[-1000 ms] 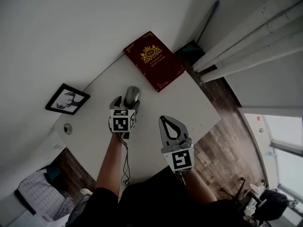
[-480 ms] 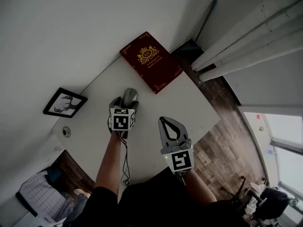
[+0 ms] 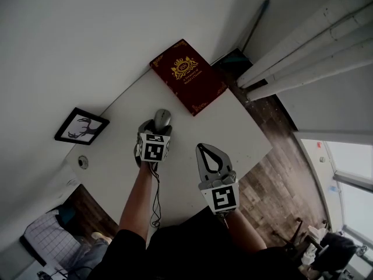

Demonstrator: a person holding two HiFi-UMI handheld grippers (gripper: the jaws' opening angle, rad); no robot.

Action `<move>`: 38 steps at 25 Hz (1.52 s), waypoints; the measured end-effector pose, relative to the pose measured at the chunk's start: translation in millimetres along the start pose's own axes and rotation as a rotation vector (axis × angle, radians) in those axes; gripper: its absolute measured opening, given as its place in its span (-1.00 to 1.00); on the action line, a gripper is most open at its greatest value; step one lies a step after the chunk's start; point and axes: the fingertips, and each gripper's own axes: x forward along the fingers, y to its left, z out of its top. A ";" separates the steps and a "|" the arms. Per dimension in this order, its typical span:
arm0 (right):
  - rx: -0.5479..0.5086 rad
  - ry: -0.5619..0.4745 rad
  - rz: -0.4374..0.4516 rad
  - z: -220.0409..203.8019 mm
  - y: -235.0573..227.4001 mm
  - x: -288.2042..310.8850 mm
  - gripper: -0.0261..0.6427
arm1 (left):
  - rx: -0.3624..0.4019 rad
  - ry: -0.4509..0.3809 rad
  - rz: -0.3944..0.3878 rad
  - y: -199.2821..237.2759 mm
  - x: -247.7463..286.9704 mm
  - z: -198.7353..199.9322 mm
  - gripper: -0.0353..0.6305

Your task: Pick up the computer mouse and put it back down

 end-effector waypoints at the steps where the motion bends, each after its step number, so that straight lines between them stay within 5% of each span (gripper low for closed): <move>1: 0.002 0.001 -0.002 -0.1 -0.2 -0.1 -0.87 | 0.000 -0.003 -0.001 0.1 0.0 -0.1 0.01; 8: -0.015 0.000 -0.002 -14.1 0.5 -1.7 -0.87 | -0.022 -0.063 -0.023 -1.4 -6.2 -4.3 0.00; 15: 0.100 0.056 0.052 -39.8 7.2 11.6 -0.86 | -0.036 -0.098 -0.066 -11.4 -18.8 -12.1 0.00; 22: 0.299 0.124 0.114 -63.7 7.3 37.9 -0.85 | -0.149 -0.148 -0.141 -14.9 -33.6 -15.7 0.00; 26: 0.504 0.179 0.243 -73.9 24.7 59.5 -0.41 | -0.189 -0.190 -0.187 -22.1 -43.0 -12.1 0.00; 38: 0.835 0.278 0.400 -72.5 41.4 97.6 -0.12 | -0.091 -0.347 -0.261 -50.6 -79.3 6.8 0.00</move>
